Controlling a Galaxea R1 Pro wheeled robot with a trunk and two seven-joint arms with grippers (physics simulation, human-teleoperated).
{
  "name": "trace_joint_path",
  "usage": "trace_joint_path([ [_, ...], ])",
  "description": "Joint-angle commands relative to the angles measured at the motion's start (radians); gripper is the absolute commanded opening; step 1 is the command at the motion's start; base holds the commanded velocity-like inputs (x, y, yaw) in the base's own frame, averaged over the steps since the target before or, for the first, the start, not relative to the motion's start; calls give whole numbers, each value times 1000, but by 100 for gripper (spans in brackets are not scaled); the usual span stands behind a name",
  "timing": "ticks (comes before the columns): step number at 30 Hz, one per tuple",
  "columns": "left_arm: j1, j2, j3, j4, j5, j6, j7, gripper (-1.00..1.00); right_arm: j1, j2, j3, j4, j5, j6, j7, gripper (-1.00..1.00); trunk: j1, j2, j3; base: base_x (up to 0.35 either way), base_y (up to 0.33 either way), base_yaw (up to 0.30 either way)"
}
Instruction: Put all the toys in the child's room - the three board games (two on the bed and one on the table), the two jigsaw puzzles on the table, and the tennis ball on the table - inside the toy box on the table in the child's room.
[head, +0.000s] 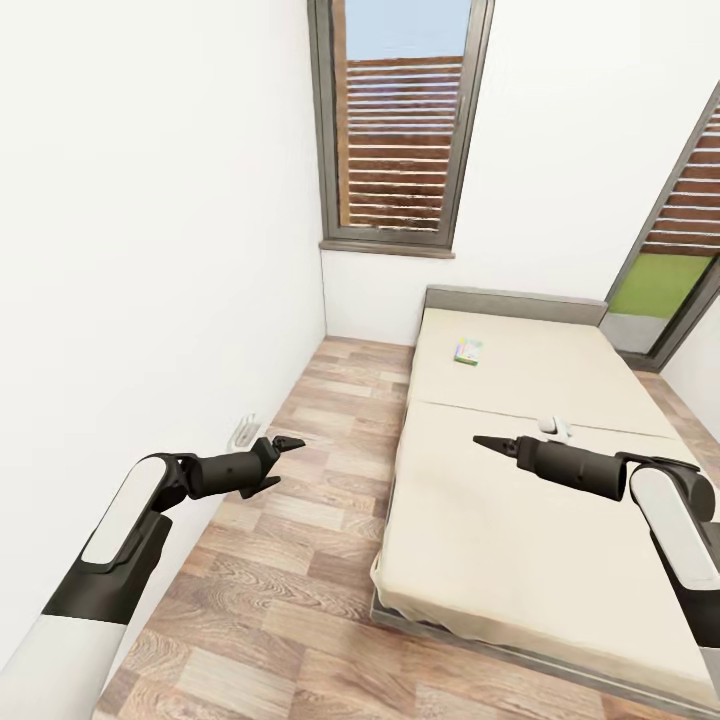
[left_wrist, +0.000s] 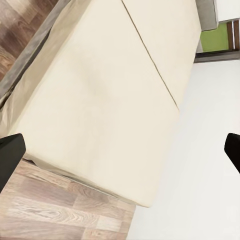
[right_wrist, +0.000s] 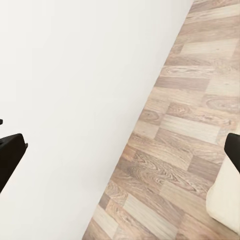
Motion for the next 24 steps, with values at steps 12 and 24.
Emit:
trace_joint_path([
  [12, -1, 1, -1, -1, 10, -1, 9, 100, -1, 0, -2, -2, 5, 4, 7, 100, 1, -2, -2, 126, 47, -11],
  [24, -1, 1, -1, -1, 10, 1, 9, 100, -2, -1, 2, -2, 2, 4, 5, 100, 1, -2, -2, 235, 137, -183],
])
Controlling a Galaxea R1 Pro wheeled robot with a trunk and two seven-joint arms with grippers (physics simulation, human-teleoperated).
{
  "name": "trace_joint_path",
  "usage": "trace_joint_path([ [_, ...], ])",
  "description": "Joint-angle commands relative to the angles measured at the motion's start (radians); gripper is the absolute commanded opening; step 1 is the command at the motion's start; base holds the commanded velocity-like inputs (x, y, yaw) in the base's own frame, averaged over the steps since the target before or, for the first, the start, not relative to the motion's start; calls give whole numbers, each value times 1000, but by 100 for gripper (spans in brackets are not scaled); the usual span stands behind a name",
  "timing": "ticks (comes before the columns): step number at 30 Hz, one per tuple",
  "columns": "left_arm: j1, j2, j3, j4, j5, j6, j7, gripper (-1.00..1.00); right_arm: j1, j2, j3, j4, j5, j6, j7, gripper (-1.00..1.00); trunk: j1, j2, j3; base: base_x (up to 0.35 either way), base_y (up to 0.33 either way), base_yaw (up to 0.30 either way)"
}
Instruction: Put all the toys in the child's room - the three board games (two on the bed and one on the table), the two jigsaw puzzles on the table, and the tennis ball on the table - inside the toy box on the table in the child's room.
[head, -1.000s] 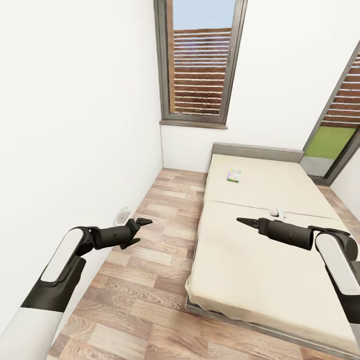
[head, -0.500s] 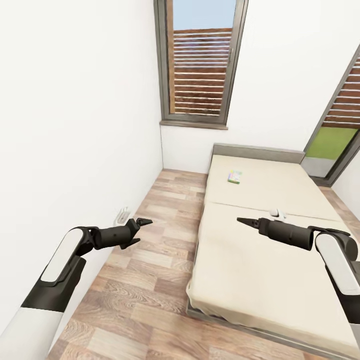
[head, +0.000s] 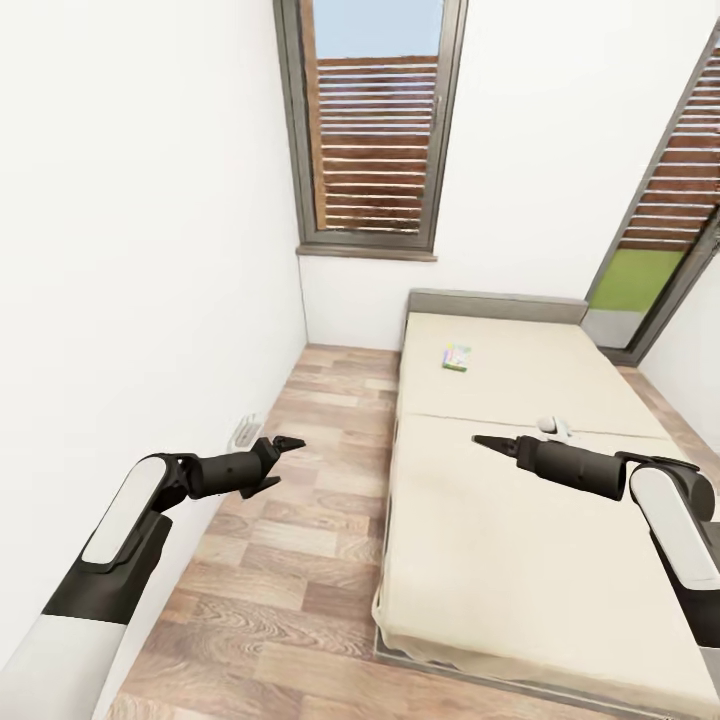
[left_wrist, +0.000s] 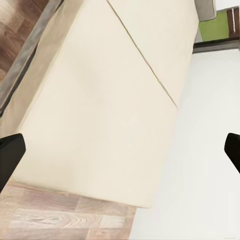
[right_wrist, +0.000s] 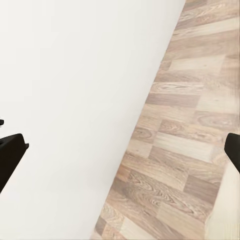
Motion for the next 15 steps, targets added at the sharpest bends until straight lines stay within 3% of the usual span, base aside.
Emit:
trace_joint_path([
  [1, 0, 1, -1, -1, 10, -1, 10, 100, -1, 0, -1, 0, 10, 4, 10, 100, 1, -2, -2, 168, 101, -249],
  [15, 0, 1, -1, 0, 11, -1, 10, 100, -2, 0, 0, 0, 10, 4, 10, 100, 1, -2, -2, 69, 42, -269],
])
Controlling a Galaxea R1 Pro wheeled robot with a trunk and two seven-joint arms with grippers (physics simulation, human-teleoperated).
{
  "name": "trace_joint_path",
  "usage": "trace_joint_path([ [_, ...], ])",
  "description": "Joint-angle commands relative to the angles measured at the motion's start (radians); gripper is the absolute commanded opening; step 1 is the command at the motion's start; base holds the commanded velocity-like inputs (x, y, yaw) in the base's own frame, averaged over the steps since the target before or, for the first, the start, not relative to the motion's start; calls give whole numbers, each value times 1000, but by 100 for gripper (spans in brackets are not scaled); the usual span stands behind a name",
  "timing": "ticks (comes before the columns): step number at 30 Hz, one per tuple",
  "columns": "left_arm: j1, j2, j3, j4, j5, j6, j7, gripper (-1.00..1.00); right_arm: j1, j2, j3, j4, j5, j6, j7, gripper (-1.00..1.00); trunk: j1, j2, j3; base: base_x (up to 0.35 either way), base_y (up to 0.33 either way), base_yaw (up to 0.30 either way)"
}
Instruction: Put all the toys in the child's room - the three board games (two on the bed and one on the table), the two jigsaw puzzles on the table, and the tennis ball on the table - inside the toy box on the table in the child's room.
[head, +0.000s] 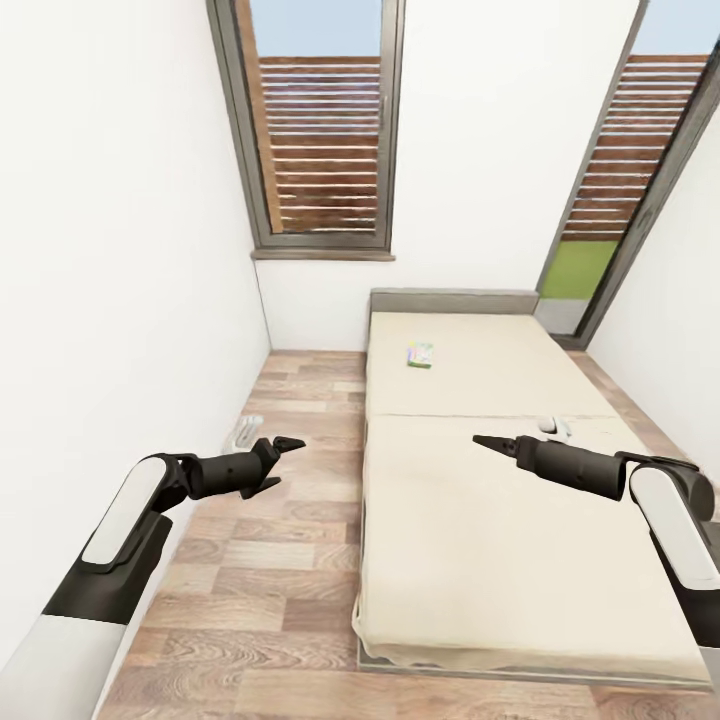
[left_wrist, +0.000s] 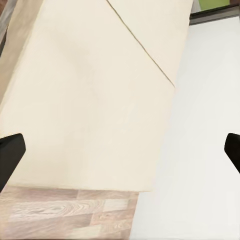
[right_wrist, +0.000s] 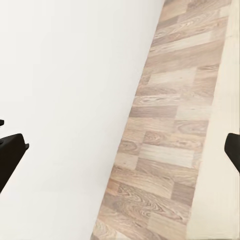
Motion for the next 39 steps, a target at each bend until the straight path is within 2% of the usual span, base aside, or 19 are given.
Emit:
trace_joint_path([
  [1, -1, 1, -1, -1, 11, -1, 11, 100, -1, 0, -1, 0, 10, 4, 10, 100, 1, -2, -2, 18, 11, -280],
  [13, 0, 1, -2, 0, 11, 0, 10, 100, -1, 1, -2, -1, 13, 4, 10, 100, 1, -2, -2, 62, 59, -204],
  [39, 0, 1, -2, -1, 10, 0, 11, 100, 0, 1, -2, -4, 14, 4, 10, 100, 1, -2, -2, 181, 179, -24],
])
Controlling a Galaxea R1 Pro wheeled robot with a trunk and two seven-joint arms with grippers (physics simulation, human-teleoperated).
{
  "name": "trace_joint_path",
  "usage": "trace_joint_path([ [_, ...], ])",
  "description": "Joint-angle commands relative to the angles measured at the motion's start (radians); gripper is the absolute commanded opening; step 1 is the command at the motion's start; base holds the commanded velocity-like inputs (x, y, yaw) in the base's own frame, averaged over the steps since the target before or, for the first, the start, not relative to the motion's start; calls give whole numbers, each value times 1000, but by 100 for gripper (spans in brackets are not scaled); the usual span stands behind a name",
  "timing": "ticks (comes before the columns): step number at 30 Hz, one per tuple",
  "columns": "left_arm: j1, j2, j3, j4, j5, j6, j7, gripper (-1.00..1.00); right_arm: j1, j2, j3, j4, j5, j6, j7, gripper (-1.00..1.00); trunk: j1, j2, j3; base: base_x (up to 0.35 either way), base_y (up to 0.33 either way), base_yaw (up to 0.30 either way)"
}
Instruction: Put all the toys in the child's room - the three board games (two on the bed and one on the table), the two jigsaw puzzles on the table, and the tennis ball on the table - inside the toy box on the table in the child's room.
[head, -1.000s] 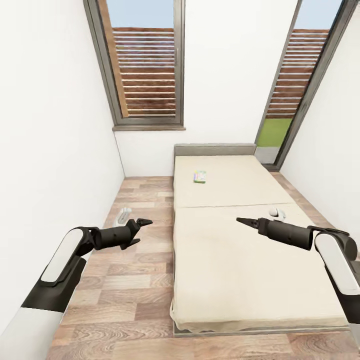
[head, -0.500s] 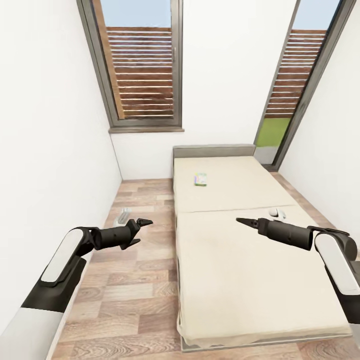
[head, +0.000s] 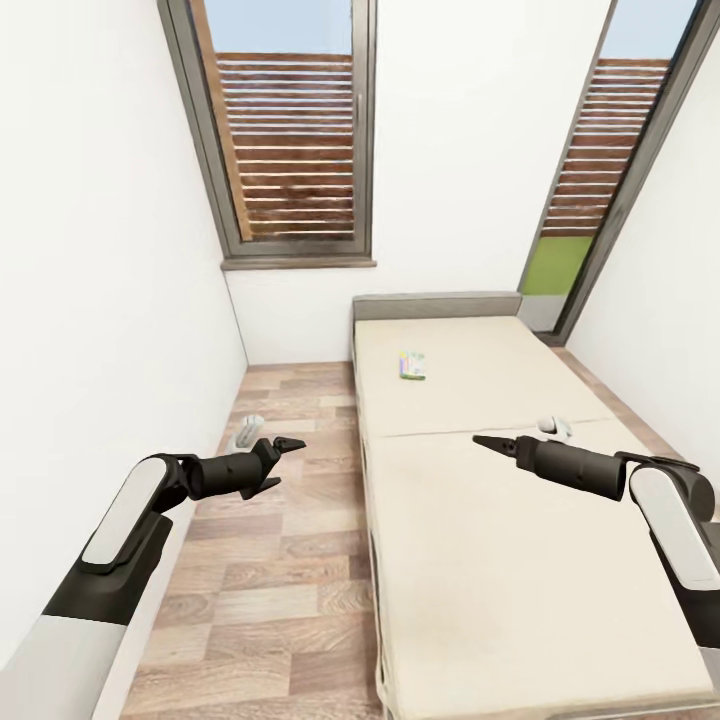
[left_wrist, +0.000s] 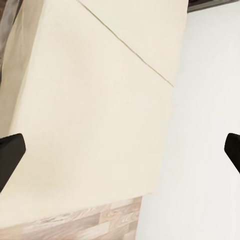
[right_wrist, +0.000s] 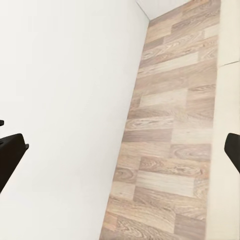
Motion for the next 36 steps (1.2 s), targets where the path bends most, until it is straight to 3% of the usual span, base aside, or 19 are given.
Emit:
trace_joint_path([
  [1, -1, 1, -1, -1, 10, -1, 11, 100, -1, 0, -1, 0, 10, 4, 10, 100, 1, -2, -2, 76, 68, -2],
  [18, 3, 0, -1, -1, 10, -2, 11, 100, -2, 0, -4, -1, 8, 4, 10, 100, 1, -2, -2, 28, 25, 22],
  [36, 4, -1, -1, -1, 10, -2, 11, 100, -2, 0, -2, -1, 10, 4, 10, 100, 1, -2, -3, 3, 2, 215],
])
